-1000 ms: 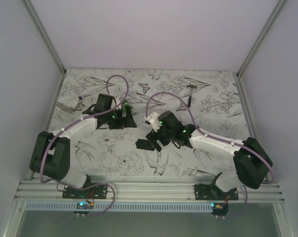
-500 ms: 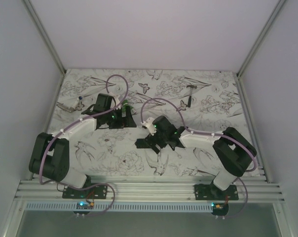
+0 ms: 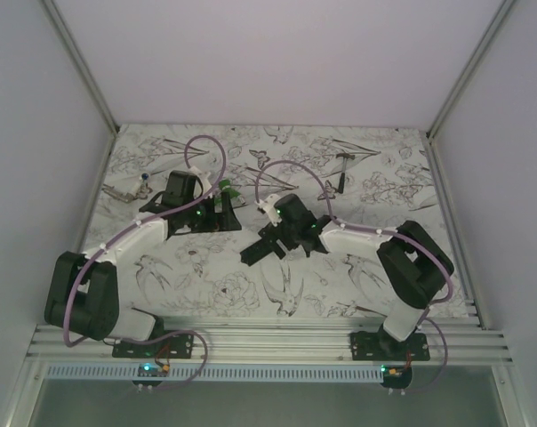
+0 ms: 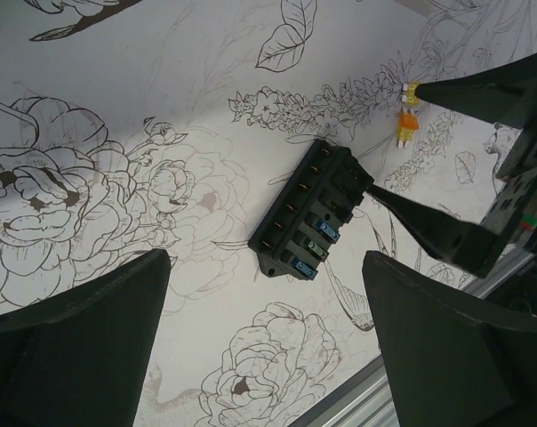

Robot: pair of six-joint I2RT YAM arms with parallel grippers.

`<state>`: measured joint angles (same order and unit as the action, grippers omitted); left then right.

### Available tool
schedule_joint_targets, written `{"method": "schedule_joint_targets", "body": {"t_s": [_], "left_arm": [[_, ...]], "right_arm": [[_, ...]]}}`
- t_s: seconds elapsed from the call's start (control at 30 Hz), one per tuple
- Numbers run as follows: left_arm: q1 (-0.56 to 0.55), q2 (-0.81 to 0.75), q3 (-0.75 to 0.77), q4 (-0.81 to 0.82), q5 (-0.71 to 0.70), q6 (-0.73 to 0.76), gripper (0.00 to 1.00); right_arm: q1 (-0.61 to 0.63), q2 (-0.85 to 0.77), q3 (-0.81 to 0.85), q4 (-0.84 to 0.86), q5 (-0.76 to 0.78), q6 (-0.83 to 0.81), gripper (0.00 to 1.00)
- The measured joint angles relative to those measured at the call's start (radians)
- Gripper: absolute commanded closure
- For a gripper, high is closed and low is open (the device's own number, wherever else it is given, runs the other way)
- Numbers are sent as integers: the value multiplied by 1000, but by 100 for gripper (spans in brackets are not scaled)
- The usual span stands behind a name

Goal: Snap on the fuse box
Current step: Place the fuse box base at the center of the board, then pick up the fuse from the center of the board.

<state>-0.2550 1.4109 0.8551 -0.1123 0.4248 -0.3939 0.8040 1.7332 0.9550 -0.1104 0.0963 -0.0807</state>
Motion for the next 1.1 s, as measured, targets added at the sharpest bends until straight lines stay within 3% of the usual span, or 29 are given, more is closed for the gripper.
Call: {"method": "schedule_joint_targets", "body": {"t_s": [0.1, 0.23, 0.43, 0.6, 1.1], "left_arm": [[1, -1, 0, 0, -7, 3, 6], [1, -6, 0, 0, -23, 3, 6], [2, -6, 0, 0, -45, 9, 6], [2, -6, 0, 0, -53, 12, 6], [2, -13, 0, 0, -53, 14, 6]], "right_arm": [[-16, -4, 46, -56, 3, 43, 11], [-27, -7, 171, -204, 32, 165, 25], [-33, 18, 344, -395, 96, 436, 35], [-41, 82, 348, -492, 99, 599, 44], [-73, 135, 335, -555, 135, 813, 53]]}}
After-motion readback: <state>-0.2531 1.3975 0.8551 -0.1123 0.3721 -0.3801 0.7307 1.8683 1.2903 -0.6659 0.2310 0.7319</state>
